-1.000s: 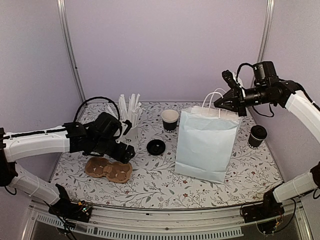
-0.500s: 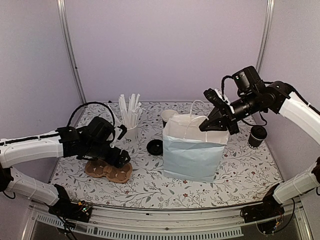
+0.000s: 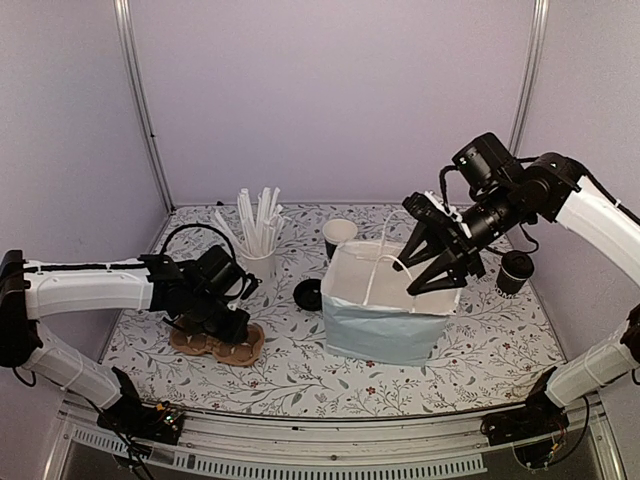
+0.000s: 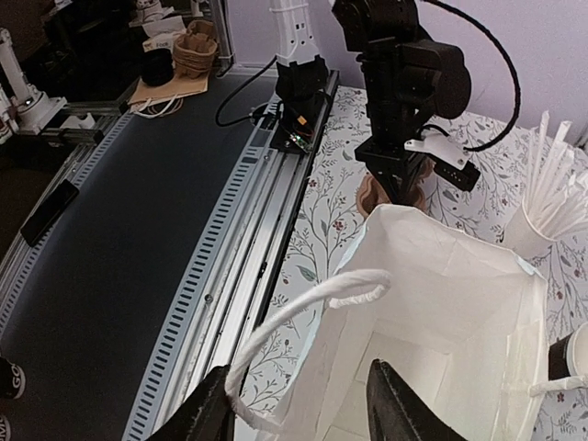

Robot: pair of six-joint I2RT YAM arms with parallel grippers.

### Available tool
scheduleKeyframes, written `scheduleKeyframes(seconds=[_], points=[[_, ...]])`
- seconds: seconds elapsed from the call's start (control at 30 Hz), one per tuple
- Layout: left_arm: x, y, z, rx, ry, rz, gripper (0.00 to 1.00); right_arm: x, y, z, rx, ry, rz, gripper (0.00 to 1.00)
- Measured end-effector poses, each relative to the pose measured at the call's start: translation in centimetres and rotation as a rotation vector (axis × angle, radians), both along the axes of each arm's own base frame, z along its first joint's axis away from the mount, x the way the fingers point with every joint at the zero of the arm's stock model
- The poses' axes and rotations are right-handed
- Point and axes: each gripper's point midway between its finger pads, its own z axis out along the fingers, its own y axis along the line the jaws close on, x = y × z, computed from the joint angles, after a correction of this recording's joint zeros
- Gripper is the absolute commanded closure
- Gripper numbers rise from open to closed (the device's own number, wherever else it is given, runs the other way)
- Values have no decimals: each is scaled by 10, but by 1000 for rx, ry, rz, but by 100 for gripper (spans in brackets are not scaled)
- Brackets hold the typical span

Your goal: Pack the takeout coffee

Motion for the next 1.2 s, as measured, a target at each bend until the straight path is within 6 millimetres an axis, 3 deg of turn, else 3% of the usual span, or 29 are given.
scheduleKeyframes(seconds=[0.07, 0.27, 0.37, 0.43, 0.57, 0.83, 1.0, 1.2], points=[[-1, 0, 0, -6, 7, 9, 94, 1, -2, 7, 3, -38, -5, 33], [4, -6, -9, 14, 29, 9, 100, 16, -22, 22, 5, -159, -108, 31], [6, -9, -19, 37, 49, 4, 100, 42, -49, 36, 42, -189, -230, 31], [7, -9, -26, 48, 60, 1, 100, 68, -78, 41, 78, -202, -354, 31], [9, -14, -34, 52, 70, -22, 100, 97, -127, 25, 114, -195, -551, 30], [46, -36, -28, 19, -16, -48, 100, 128, -169, -8, 231, -106, -748, 30], [77, -28, -22, 2, -79, -5, 100, 137, -180, -33, 245, -53, -807, 29], [94, -24, -22, -9, -117, 19, 100, 139, -181, -31, 267, -67, -808, 29]])
